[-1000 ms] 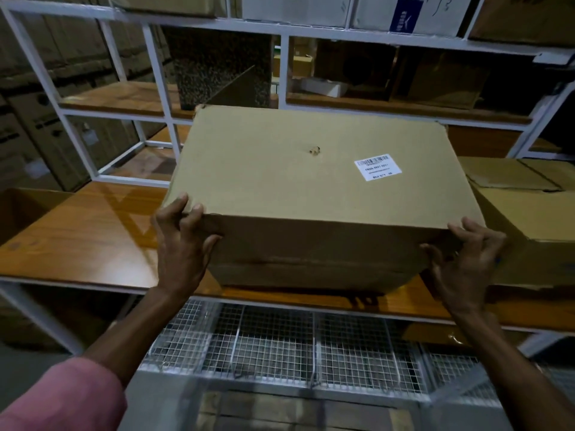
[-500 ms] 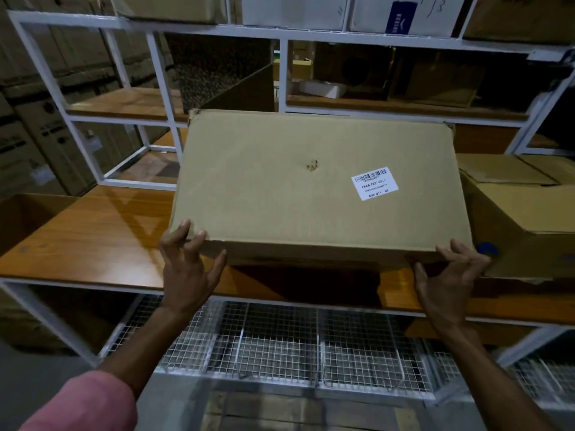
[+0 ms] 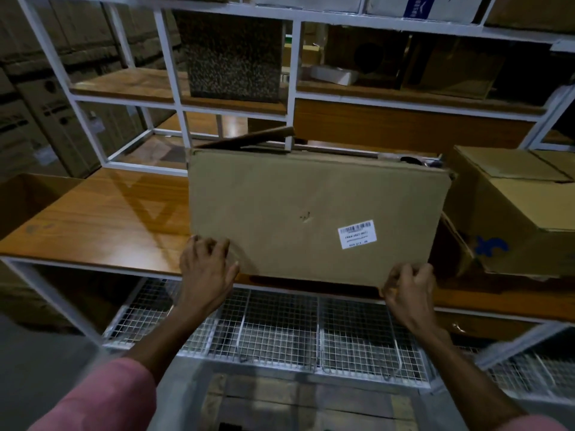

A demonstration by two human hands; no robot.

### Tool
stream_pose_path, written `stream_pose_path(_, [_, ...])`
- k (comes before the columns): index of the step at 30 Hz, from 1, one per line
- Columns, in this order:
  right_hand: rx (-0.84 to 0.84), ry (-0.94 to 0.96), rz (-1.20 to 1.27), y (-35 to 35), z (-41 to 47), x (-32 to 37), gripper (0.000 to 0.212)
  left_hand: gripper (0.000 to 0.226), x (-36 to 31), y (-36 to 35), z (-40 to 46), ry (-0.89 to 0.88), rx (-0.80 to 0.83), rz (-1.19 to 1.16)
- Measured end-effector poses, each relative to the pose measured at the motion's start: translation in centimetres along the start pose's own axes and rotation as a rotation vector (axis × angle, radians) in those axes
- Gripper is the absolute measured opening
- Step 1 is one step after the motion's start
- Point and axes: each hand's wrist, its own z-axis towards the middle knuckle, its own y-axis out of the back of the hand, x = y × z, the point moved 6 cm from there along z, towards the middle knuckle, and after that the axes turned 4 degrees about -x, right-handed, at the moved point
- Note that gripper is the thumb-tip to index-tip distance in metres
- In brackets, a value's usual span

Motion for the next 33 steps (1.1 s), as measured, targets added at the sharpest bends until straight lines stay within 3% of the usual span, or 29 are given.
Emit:
stream_pose_path(5, [0.218,-0.089,-0.092,-3.1,1.3,1.5,0.047,0.059,-2.1,-1.5,1.2,-0.008,0.111,0.072])
stream_pose_path(9, [0.246,-0.060,-0.105,-3.4,2.2,2.7,0.044,0.055,-3.1,-2.9,1.6,-0.036,0.161,0.047])
stream_pose_path(14, [0.070,-0.044,-0.082,-0.3,4.0,5.5,0.030,0.049,-5.9,-2.1,3.1,-0.124,0.056,-0.028])
stream_pose_path(18, [-0.172,0.140,-0.005,2.4,5.6,8.8,0.015,0.049,-9.7,-1.0,4.8,-0.304,-0.049,-0.077])
stream_pose_path(20, [-0.188,0.259,0.043,2.3,6.8,10.6,0.011,0.053,-11.2,-1.1,5.8,-0.361,-0.052,-0.060])
stream_pose_path(23, [-0.072,0.329,0.094,0.6,9.5,12.7,0.015,0.062,-12.4,-1.9,7.4,-0.392,0.018,0.022])
stream_pose_path(27, [0.137,0.346,0.073,-2.6,13.5,13.9,0.031,0.077,-12.1,-2.1,11.0,-0.216,0.105,0.007])
stream_pose_path(31, [0.227,0.371,0.059,-4.3,16.9,14.1,0.042,0.073,-8.5,-1.2,16.7,0.022,0.019,-0.107])
stream_pose_path(33, [0.249,0.378,0.061,-4.8,18.5,13.4,0.045,0.071,-5.0,-2.2,18.6,0.176,0.074,-0.043])
